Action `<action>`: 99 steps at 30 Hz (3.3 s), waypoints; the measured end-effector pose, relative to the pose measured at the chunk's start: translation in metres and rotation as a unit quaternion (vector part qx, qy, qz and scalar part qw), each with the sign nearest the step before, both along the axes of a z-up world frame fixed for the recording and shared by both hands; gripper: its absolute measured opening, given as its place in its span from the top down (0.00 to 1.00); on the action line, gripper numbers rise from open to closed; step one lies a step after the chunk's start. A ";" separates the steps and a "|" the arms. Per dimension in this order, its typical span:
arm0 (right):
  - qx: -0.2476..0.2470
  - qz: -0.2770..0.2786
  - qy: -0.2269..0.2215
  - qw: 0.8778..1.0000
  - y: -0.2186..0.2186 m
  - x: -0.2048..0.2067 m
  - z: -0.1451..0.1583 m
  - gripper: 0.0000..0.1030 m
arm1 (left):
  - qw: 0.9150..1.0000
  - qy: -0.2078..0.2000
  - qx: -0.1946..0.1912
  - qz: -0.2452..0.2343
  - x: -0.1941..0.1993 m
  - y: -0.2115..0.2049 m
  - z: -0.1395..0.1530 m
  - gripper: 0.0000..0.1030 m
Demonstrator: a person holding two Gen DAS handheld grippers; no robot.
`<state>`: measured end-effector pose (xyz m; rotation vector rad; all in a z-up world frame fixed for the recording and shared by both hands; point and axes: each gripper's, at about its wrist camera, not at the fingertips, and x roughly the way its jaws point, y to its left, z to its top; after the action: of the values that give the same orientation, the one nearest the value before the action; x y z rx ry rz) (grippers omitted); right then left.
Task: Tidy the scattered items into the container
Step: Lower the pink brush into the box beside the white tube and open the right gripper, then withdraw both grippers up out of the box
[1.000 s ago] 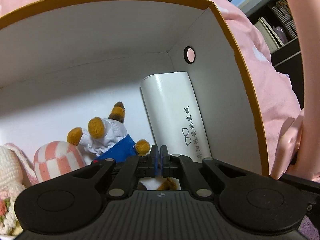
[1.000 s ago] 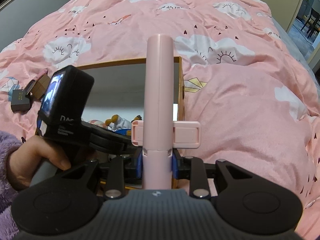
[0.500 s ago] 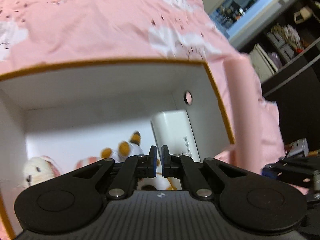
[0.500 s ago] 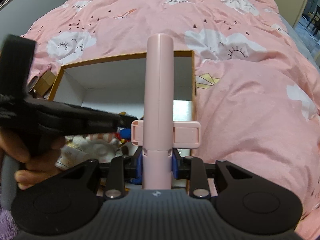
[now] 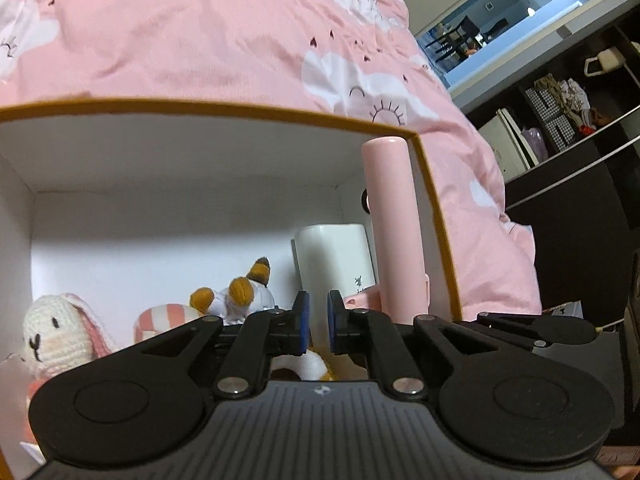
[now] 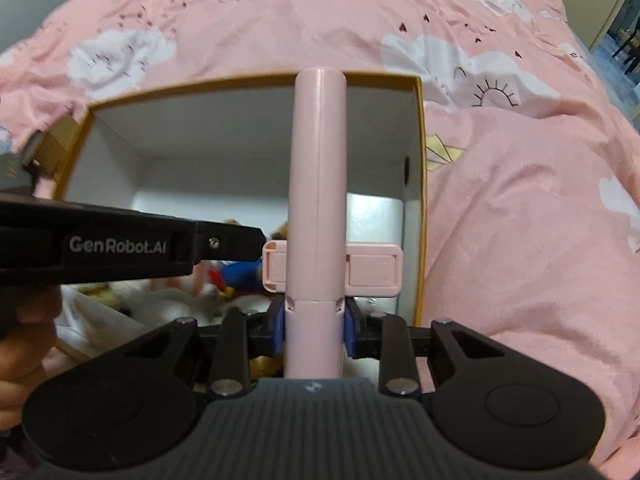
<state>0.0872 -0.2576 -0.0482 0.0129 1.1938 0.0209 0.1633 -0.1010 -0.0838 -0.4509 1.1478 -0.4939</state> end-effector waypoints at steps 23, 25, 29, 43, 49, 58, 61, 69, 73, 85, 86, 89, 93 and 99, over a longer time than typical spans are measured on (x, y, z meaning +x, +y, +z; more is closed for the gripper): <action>-0.076 0.009 0.022 0.997 0.014 -0.002 -0.005 0.70 | 0.999 0.016 0.008 -0.029 0.002 -0.021 -0.027 0.93; -0.073 0.006 0.022 0.997 0.013 -0.003 -0.004 0.70 | 0.999 0.017 0.006 -0.029 0.002 -0.021 -0.027 0.93; -0.053 0.001 0.034 0.998 0.010 -0.007 -0.005 0.72 | 0.999 0.019 0.003 -0.028 0.003 -0.022 -0.028 0.93; -0.037 -0.030 0.028 0.998 0.005 -0.023 -0.003 0.78 | 0.999 0.009 0.015 -0.028 0.001 -0.027 -0.028 0.93; 0.054 -0.042 0.062 0.996 0.000 -0.030 0.000 0.91 | 0.999 0.003 0.008 -0.035 0.000 -0.031 -0.028 0.94; 0.012 -0.049 0.032 0.998 -0.001 -0.036 0.009 0.86 | 0.999 0.003 0.008 -0.036 -0.002 -0.029 -0.027 0.93; 0.006 -0.049 0.015 0.999 -0.001 -0.040 0.017 0.86 | 0.999 0.005 0.003 -0.032 -0.002 -0.026 -0.025 0.92; -0.010 -0.047 -0.012 0.999 -0.004 -0.040 0.023 0.75 | 0.999 0.003 0.023 -0.033 -0.006 -0.022 -0.017 0.88; -0.012 -0.047 -0.014 0.999 -0.003 -0.042 0.023 0.73 | 0.999 0.004 0.026 -0.036 -0.009 -0.022 -0.016 0.87; -0.013 -0.052 -0.041 0.998 0.003 -0.043 0.025 0.66 | 0.997 -0.022 0.062 -0.032 -0.023 -0.005 0.014 0.78; -0.013 -0.052 -0.045 0.998 0.004 -0.043 0.026 0.64 | 0.997 -0.029 0.070 -0.032 -0.026 -0.004 0.018 0.77; -0.013 -0.057 -0.064 0.996 0.007 -0.044 0.028 0.61 | 0.993 -0.051 0.099 -0.031 -0.036 0.003 0.033 0.73; 0.006 -0.058 -0.086 0.995 0.013 -0.044 0.032 0.54 | 0.988 -0.078 0.130 -0.024 -0.051 0.018 0.050 0.67; 0.040 -0.022 -0.119 0.992 0.035 -0.041 0.038 0.50 | 0.973 -0.118 0.197 0.006 -0.078 0.045 0.071 0.64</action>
<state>0.0462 -0.2224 -0.0102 0.1050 0.9539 0.0304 0.0856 -0.0563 -0.0132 -0.0518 0.9811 -0.2887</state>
